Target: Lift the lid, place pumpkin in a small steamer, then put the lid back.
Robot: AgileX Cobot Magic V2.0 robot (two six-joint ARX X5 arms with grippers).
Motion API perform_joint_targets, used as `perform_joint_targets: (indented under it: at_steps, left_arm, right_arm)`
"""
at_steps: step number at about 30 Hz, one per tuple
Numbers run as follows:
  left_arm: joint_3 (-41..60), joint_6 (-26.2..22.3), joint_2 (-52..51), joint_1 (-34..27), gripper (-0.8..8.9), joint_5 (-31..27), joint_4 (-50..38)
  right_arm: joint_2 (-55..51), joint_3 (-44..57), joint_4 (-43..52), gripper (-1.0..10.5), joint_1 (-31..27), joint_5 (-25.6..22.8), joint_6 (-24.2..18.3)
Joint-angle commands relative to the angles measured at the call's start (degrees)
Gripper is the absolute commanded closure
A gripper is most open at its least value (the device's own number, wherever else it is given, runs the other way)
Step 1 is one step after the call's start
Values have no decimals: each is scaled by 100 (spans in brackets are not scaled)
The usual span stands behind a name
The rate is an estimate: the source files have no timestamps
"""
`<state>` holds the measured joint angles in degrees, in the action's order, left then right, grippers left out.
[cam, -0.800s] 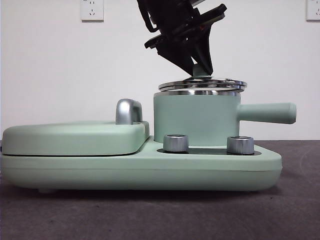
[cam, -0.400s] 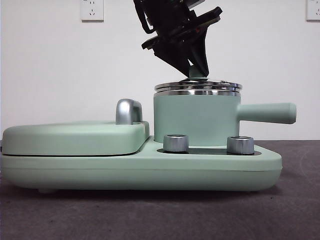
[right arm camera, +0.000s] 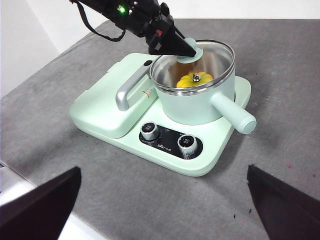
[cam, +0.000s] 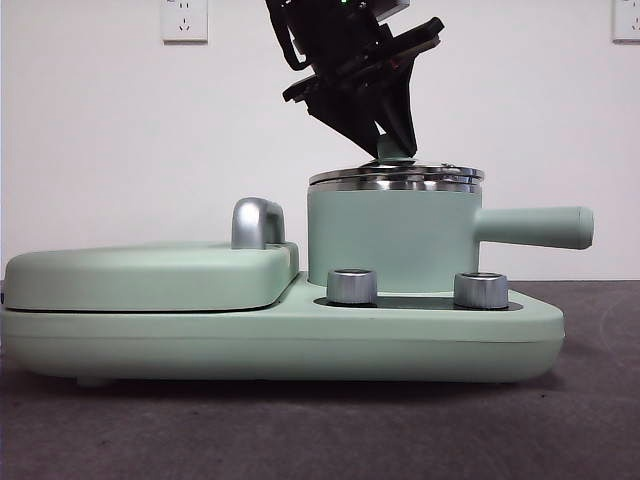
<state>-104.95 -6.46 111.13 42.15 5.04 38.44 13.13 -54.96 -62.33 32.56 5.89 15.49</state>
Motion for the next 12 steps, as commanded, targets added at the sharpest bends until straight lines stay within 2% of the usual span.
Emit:
perform_joint_targets:
  at_steps: [1,12]
  left_arm:
    - [-138,-190,186,33,798,28,98]
    - [-138,-188,197,24,799,-20,109]
  right_arm:
    - [11,-42,57,420,31,-15,63]
    - [11,-42,57,420,31,-37,63]
